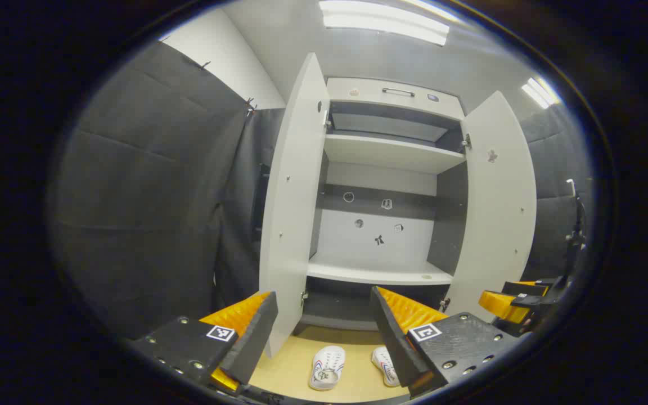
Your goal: Grab one shoe with the right hand and put it into the shoe cabinet, grab the other shoe with the left hand and put it into the shoe cabinet; then close the right door with the right hand and the left door with the left hand.
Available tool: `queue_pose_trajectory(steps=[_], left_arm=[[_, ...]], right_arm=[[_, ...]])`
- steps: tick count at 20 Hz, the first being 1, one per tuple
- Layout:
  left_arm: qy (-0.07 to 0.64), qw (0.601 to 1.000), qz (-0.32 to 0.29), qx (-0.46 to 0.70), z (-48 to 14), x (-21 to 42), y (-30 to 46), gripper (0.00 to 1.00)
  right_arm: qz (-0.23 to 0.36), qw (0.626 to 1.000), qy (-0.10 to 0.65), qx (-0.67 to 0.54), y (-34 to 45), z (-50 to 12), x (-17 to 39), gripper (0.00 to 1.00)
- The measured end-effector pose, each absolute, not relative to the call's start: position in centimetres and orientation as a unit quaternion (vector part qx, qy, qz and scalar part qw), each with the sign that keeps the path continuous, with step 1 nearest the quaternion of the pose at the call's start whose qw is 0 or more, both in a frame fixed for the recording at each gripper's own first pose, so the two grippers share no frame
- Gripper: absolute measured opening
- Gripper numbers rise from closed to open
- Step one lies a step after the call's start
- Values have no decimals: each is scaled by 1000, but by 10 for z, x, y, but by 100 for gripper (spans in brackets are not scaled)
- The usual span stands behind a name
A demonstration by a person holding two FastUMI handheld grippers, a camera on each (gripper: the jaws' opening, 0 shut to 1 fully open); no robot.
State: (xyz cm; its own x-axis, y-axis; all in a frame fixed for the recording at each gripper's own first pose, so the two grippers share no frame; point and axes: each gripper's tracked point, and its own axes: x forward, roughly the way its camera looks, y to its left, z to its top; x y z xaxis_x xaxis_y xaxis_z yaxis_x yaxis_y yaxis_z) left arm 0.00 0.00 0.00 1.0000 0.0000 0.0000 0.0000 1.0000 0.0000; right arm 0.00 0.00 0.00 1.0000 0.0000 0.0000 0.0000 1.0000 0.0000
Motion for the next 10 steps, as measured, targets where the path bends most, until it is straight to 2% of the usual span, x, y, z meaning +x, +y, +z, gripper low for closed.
queue_pose_trajectory(steps=[10], left_arm=[[13,997,70,14,4,-69,-34,95]], right_arm=[[68,997,11,-26,-16,-15,-26,97]])
